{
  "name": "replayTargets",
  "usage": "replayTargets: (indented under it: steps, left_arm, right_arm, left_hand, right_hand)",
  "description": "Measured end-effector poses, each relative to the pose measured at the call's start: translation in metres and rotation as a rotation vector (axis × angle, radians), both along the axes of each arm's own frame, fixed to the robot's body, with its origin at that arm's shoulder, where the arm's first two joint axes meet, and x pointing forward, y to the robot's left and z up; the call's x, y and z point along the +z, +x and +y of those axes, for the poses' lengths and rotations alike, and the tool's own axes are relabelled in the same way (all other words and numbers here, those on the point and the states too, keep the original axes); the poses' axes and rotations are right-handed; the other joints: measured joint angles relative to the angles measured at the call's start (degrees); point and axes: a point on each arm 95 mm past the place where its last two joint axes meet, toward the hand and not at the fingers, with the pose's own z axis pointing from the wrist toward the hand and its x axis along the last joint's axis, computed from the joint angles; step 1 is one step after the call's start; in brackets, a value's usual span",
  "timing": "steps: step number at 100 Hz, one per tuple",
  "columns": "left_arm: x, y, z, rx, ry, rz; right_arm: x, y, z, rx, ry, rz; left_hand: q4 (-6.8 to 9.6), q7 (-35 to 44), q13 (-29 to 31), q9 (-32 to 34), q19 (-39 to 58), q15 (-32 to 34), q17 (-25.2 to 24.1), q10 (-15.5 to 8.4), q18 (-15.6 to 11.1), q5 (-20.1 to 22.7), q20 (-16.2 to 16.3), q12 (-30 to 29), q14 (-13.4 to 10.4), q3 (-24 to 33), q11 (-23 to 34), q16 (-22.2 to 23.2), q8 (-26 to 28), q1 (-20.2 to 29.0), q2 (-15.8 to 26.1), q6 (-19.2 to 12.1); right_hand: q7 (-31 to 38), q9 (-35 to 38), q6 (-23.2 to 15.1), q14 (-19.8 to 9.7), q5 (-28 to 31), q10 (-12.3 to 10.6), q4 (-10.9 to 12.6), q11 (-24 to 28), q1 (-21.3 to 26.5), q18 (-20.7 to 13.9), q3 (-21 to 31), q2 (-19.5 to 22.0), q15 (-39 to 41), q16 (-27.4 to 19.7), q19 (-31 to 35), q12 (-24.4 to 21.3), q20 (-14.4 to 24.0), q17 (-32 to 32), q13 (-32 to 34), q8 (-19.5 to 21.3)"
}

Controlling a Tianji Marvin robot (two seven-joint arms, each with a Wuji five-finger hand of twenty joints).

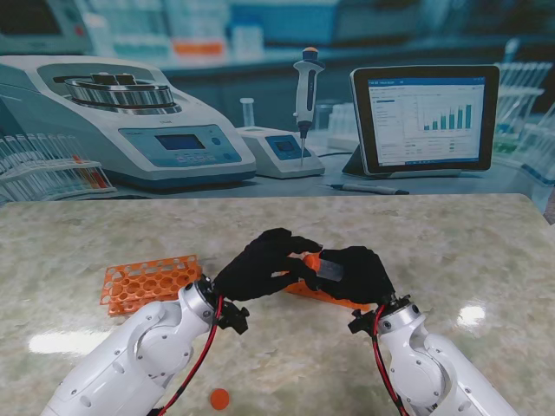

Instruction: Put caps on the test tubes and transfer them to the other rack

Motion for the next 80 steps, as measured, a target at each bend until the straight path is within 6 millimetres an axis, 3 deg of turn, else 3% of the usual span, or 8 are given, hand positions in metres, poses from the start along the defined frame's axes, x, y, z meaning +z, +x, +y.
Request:
replayTargets:
  steps: [24,36,80]
  left_arm:
    - [0.001,-0.003,0.006,0.003,0.003,-0.003]
    - [0.001,-0.005,0.009,-0.001,-0.008,0.008]
    - [0.006,-0.008,0.013,-0.012,-0.039,0.013]
  right_arm:
    - [0.002,0.0,0.001,0.004,0.002,-0.002]
    - [0.003,0.0,0.001,0.005,0.004,-0.003]
    - [0.004,0.0,0.001,0.005,0.005,-0.002]
  left_hand:
    - [0.25,0.1,0.0,0.0,0.0,-0.1,-0.1,0.0,0.0,0.6,0.0,0.0,0.0,-0.3,-0.2,-0.2,0.0,0.0,2.1,0.2]
    - [0.44,0.0,0.0,0.0,0.0,-0.5,-0.2,0.0,0.0,0.6,0.0,-0.5,0.0,-1.5,-0.2,-0.2,0.0,0.0,2.6,2.3]
    - [0.61,-7.6,0.0,0.0,-0.2,-0.6,-0.3,0.1,0.0,-3.4,0.0,-0.8,0.0,-14.5,-1.0,-0.2,-5.8,-2.3,2.8,4.8]
  right_hand:
    - [0.0,0.0,0.0,0.0,0.0,0.0,0.0,0.0,0.0,0.0,0.0,0.0,0.0,0.0,0.0,0.0,0.0,0.0,0.0,0.0]
    - [0.0,0.0,-0.1,0.0,0.0,0.0,0.0,0.0,0.0,0.0,0.0,0.0,0.0,0.0,-0.1,0.0,0.0,0.0,0.0,0.0]
    - [0.2,0.0,-0.2,0.0,0.0,0.0,0.0,0.0,0.0,0.0,0.0,0.0,0.0,0.0,-0.1,0.0,0.0,0.0,0.0,0.0]
